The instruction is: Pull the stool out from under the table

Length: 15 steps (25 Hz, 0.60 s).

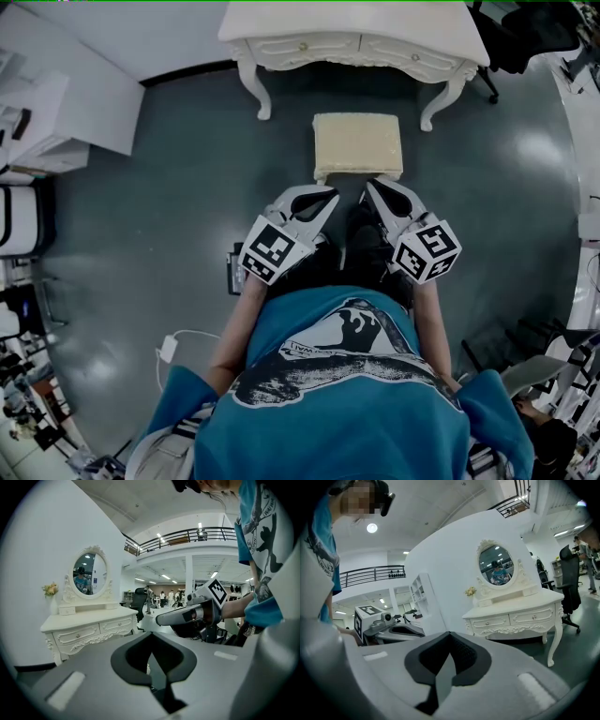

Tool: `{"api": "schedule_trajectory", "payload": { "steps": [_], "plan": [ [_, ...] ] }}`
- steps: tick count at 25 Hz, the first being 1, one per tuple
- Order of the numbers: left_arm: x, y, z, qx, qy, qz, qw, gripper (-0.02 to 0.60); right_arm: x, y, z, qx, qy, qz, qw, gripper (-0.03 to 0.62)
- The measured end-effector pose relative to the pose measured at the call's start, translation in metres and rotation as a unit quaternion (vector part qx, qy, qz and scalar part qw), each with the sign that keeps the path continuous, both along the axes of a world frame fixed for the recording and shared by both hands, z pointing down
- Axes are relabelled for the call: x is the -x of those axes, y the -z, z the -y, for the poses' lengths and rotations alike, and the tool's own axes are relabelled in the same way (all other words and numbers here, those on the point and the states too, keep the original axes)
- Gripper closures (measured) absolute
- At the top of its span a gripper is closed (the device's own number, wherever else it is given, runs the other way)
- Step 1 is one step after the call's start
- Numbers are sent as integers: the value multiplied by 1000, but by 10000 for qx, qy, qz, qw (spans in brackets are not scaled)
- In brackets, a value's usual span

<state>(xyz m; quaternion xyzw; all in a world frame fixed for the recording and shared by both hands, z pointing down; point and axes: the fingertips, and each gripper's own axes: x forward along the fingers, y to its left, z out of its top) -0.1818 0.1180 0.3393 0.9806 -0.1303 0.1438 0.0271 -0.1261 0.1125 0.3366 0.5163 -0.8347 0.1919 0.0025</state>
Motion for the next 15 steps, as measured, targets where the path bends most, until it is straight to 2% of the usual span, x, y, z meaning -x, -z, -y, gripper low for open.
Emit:
{"api": "schedule_trajectory", "payload": {
  "steps": [15],
  "plan": [
    [-1,-4,-10,-101,-56,133,9998,568,7,-5,-8,10,165,-108,9998,594]
  ]
}}
